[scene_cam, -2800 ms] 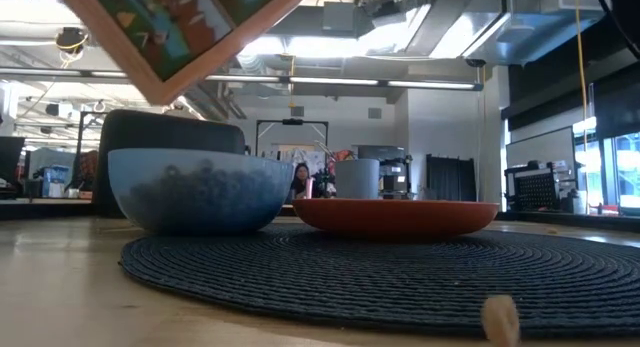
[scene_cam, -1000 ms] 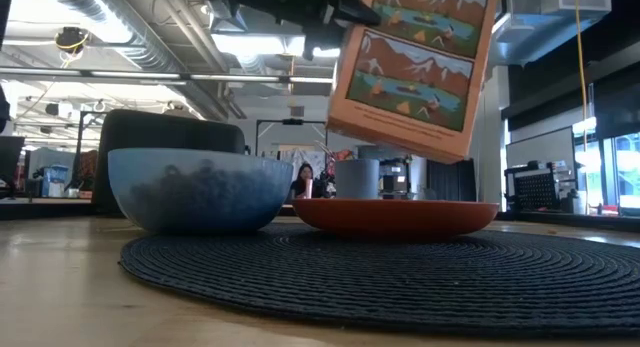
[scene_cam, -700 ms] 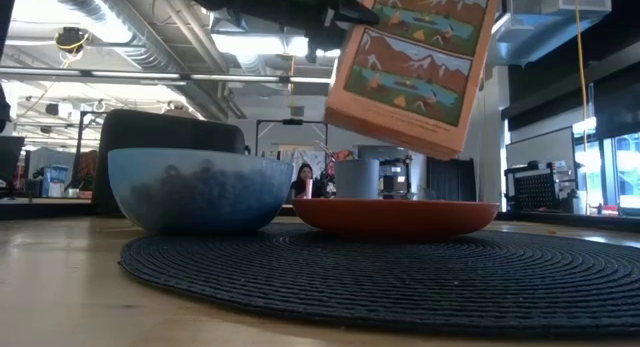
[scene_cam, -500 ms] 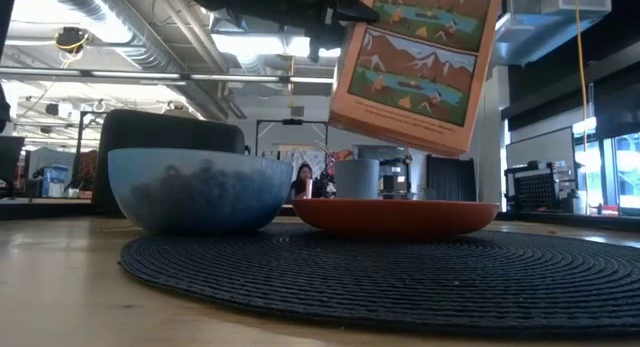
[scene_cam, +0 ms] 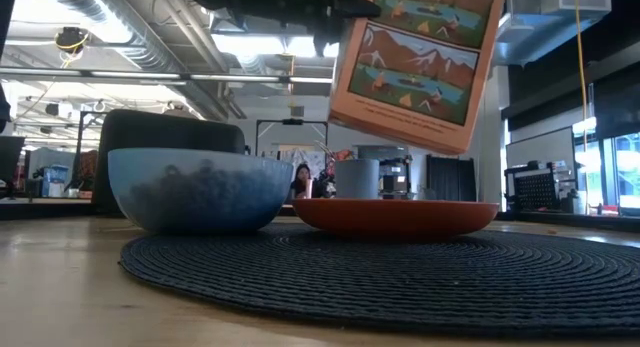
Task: Arrange a breakfast setting
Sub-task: Pour the cereal from the cereal box into the blue bowl
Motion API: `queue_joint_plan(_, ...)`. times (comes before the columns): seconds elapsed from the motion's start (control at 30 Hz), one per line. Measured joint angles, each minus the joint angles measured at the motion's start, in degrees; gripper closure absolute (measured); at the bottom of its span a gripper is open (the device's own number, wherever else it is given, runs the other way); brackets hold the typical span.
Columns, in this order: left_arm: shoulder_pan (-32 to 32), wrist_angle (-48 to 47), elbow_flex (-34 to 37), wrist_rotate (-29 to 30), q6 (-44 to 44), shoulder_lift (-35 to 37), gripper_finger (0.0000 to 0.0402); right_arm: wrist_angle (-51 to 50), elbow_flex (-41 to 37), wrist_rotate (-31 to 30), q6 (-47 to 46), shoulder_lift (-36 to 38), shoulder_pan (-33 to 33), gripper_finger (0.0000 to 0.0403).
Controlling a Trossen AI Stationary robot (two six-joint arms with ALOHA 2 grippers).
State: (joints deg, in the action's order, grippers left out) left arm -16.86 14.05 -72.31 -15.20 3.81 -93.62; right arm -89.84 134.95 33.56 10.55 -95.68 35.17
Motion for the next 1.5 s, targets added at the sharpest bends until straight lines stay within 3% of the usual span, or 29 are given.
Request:
queue_joint_plan(0.17, 0.6, 0.3, 0.0, -0.6, -1.3, 0.0, 0.0249, -0.1, -2.2, -2.6, 2.8, -0.1, -5.3, 0.0286)
queue_joint_plan(0.3, 1.1, 0.7, 0.0, -1.0, -1.4, 0.0, 0.0252, 0.0, -4.5, -9.4, 3.9, -0.1, -9.6, 0.0268)
queue_joint_plan(0.4, 1.7, 0.5, 0.0, -0.9, -1.4, 0.0, 0.0252, -0.2, -5.5, -12.9, 3.6, -0.1, -11.6, 0.0288)
queue_joint_plan(0.57, 2.5, 0.7, 0.0, -0.1, 2.1, 0.0, 0.0252, -0.3, -5.7, -12.8, 2.7, -0.1, -12.5, 0.0386)
queue_joint_plan(0.67, 2.9, 0.2, 0.0, 0.1, 3.4, 0.1, 0.0245, -0.2, -5.7, -13.4, -1.1, -0.1, -12.7, 0.0392)
queue_joint_plan(1.03, 6.1, -2.9, -0.2, 0.9, 5.2, 1.8, 0.0141, -0.2, -5.7, -9.5, -4.8, 1.0, -12.7, 0.0402)
queue_joint_plan(1.23, 7.6, -5.8, -0.2, 1.6, 6.9, 1.9, 0.0076, -0.2, -5.7, -14.5, -7.1, 1.3, -12.8, 0.0402)
queue_joint_plan(1.4, 7.9, -13.3, -0.2, 1.1, 9.4, 1.9, 0.0046, -0.2, -5.7, -16.0, -7.6, 2.6, -12.7, 0.0403)
queue_joint_plan(1.5, 7.9, -16.5, -0.2, 1.1, 11.0, 2.5, 0.0041, -0.2, -5.7, -13.4, -8.1, 3.7, -12.7, 0.0403)
